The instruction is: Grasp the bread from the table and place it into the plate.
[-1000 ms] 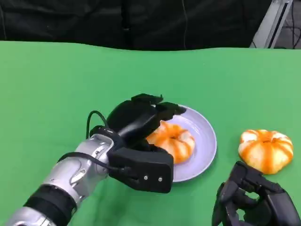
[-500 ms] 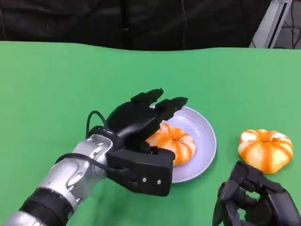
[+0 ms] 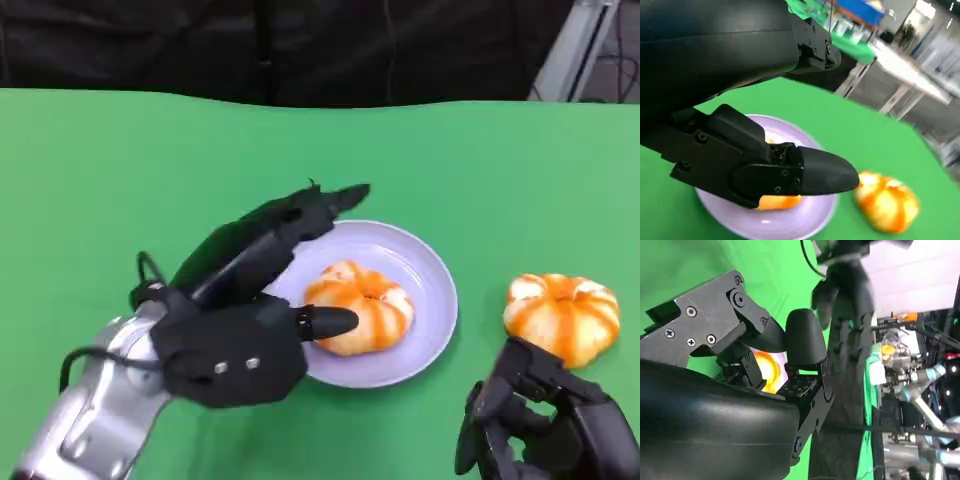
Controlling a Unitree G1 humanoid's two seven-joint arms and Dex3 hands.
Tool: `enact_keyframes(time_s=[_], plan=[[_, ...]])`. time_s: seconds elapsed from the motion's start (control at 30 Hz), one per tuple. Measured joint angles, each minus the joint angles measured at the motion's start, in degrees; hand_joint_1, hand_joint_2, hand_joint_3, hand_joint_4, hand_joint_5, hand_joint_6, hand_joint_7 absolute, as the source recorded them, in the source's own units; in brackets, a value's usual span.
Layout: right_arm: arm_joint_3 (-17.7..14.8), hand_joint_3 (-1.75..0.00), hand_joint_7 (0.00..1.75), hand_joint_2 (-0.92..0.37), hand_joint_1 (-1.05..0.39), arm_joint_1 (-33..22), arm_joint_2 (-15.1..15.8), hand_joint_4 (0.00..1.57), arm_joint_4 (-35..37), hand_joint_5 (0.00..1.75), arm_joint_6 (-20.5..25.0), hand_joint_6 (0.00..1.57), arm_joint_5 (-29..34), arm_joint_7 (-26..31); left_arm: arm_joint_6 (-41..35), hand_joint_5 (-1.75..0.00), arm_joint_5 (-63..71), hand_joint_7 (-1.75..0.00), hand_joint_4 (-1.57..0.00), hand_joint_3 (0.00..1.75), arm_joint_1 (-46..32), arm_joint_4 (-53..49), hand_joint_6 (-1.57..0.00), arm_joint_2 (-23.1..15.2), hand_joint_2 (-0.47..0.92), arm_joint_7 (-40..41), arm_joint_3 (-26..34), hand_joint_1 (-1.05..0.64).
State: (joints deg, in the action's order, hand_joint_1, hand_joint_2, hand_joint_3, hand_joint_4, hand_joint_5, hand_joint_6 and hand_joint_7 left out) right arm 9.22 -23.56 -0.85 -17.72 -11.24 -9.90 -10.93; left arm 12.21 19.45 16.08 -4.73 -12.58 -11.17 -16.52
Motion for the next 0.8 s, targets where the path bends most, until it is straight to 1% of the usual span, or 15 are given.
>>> enact_keyframes(time_s=[0.23, 0.3, 0.33, 0.43, 0.47, 0.5, 0.57, 0.63, 0.73, 0.77, 0.8], plan=[[0.1, -1.28, 1.66, -0.53, -0.13, 0.1, 0.0, 0.85, 0.3, 1.75, -0.2, 0.71, 0.0, -0.2, -2.0, -0.06, -6.7, -0.04, -0.16, 0.35, -6.2, 8.7, -0.36, 0.0, 0.92, -1.7, 3.8, -0.72], [0.1, -1.28, 1.66, -0.53, -0.13, 0.2, 0.0, 0.85, 0.4, 1.75, -0.2, 0.71, 0.0, -0.2, -2.5, -0.07, -8.5, -0.05, -0.2, 0.34, -8.2, 11.6, -0.4, -0.2, 0.92, -2.3, 5.0, -0.7], [0.1, -1.28, 1.66, -0.52, -0.13, 0.2, 0.0, 0.85, 0.5, 1.75, -0.2, 0.71, 0.0, -0.3, -2.7, -0.08, -9.0, -0.05, -0.25, 0.31, -8.9, 12.6, -0.45, -0.2, 0.92, -2.4, 5.5, -0.66], [0.1, -1.28, 1.66, -0.52, -0.13, 0.3, 0.0, 0.85, 0.7, 1.75, -0.2, 0.71, 0.0, -0.4, -4.0, -0.08, -11.2, -0.05, -0.28, 0.3, -11.4, 15.9, -0.48, -0.2, 0.92, -2.8, 6.9, -0.63], [0.0, -1.28, 1.67, -0.52, -0.13, 0.3, 0.0, 0.85, 0.7, 1.75, -0.2, 0.71, 0.0, -0.4, -4.5, -0.15, -11.5, -0.07, -0.48, 0.26, -11.7, 16.4, -0.59, -0.2, 0.92, -2.9, 7.1, -0.42], [0.1, -1.28, 1.67, -0.52, -0.13, 0.4, 0.0, 0.85, 0.7, 1.75, -0.2, 0.71, 0.0, -0.4, -5.6, -0.16, -13.7, -0.07, -0.56, 0.25, -12.5, 17.5, -0.63, 0.0, 0.92, -3.4, 7.6, -0.35], [0.0, -1.28, 1.67, -0.52, -0.13, 0.3, 0.0, 0.85, 0.7, 1.75, -0.3, 0.7, 0.0, -0.4, -8.4, -0.27, -20.4, -0.13, -0.79, 0.28, -14.7, 20.8, -0.78, 1.3, 0.92, -4.7, 9.0, -0.21], [0.1, -1.28, 1.67, -0.52, -0.13, 0.3, -0.1, 0.85, 0.7, 1.75, -0.4, 0.7, 0.0, -0.4, -12.9, -0.33, -29.0, -0.15, -0.91, 0.32, -17.8, 24.9, -0.87, 2.3, 0.92, -6.0, 11.1, -0.15], [0.0, -1.28, 1.68, -0.52, -0.13, 0.3, -0.1, 0.85, 0.7, 1.75, -0.4, 0.7, 0.0, -0.4, -19.0, -0.39, -37.3, -0.15, -0.98, 0.35, -21.9, 28.7, -0.94, 2.3, 0.92, -6.9, 14.0, -0.14], [0.0, -1.28, 1.68, -0.52, -0.13, 0.3, -0.1, 0.85, 0.7, 1.75, -0.4, 0.7, 0.0, -0.4, -20.1, -0.45, -38.3, -0.21, -1.07, 0.39, -22.7, 29.3, -1.05, 2.2, 0.92, -6.9, 14.5, -0.12], [0.0, -1.28, 1.68, -0.52, -0.13, 0.3, -0.1, 0.85, 0.7, 1.75, -0.4, 0.7, 0.0, -0.4, -21.0, -1.06, -39.1, -0.74, -0.99, 0.76, -23.1, 29.9, -1.02, 2.0, 0.77, -6.9, 14.8, -0.1]])
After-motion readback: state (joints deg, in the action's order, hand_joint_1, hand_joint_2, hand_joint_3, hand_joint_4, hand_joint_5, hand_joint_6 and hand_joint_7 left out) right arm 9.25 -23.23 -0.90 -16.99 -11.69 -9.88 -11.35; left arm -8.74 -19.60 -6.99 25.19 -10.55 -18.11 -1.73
